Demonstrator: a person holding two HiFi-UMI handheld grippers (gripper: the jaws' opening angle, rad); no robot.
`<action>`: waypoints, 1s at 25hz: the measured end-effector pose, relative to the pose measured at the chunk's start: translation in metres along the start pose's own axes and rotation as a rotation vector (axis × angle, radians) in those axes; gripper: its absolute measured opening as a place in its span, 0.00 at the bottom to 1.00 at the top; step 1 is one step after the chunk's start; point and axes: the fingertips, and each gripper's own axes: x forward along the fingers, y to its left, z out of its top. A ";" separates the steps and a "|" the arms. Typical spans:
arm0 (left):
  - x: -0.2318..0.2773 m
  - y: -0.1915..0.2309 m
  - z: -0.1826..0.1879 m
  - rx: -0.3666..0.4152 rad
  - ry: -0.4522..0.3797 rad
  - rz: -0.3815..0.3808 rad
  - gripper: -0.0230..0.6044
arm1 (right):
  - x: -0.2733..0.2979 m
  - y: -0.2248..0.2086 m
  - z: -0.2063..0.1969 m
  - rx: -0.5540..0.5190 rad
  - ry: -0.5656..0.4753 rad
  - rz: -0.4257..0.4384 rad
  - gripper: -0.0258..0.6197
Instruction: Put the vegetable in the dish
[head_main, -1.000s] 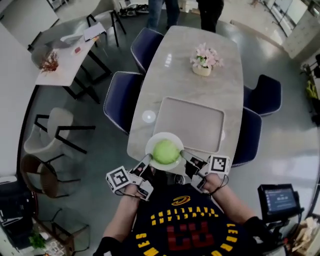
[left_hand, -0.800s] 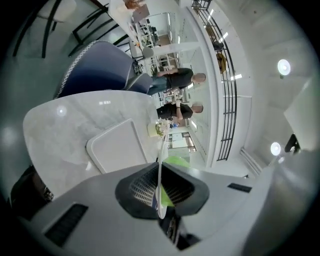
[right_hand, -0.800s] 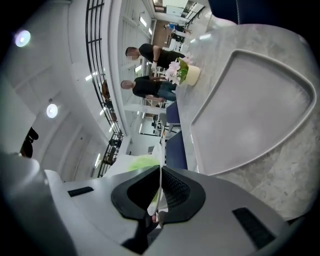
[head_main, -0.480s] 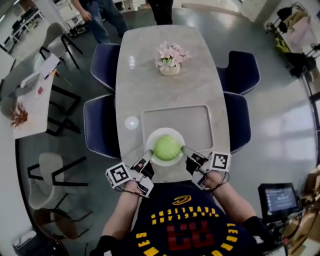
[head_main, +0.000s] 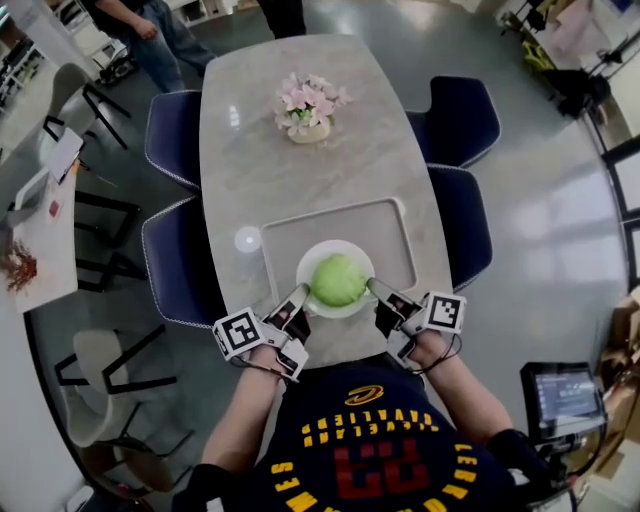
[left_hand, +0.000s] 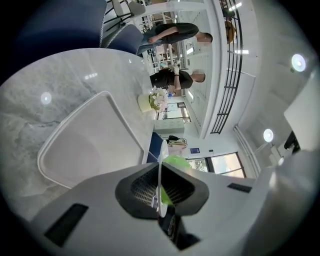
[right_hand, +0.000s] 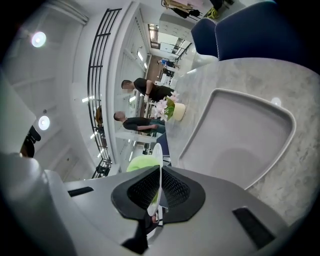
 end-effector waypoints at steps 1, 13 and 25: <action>0.000 0.003 -0.001 -0.003 0.000 0.004 0.06 | 0.000 -0.001 0.000 -0.005 0.003 -0.002 0.07; 0.023 0.017 -0.003 -0.011 0.002 0.034 0.06 | 0.003 -0.023 0.022 -0.019 0.040 -0.013 0.07; 0.061 0.090 -0.003 -0.003 0.073 0.132 0.06 | 0.039 -0.070 0.043 -0.135 0.103 0.070 0.07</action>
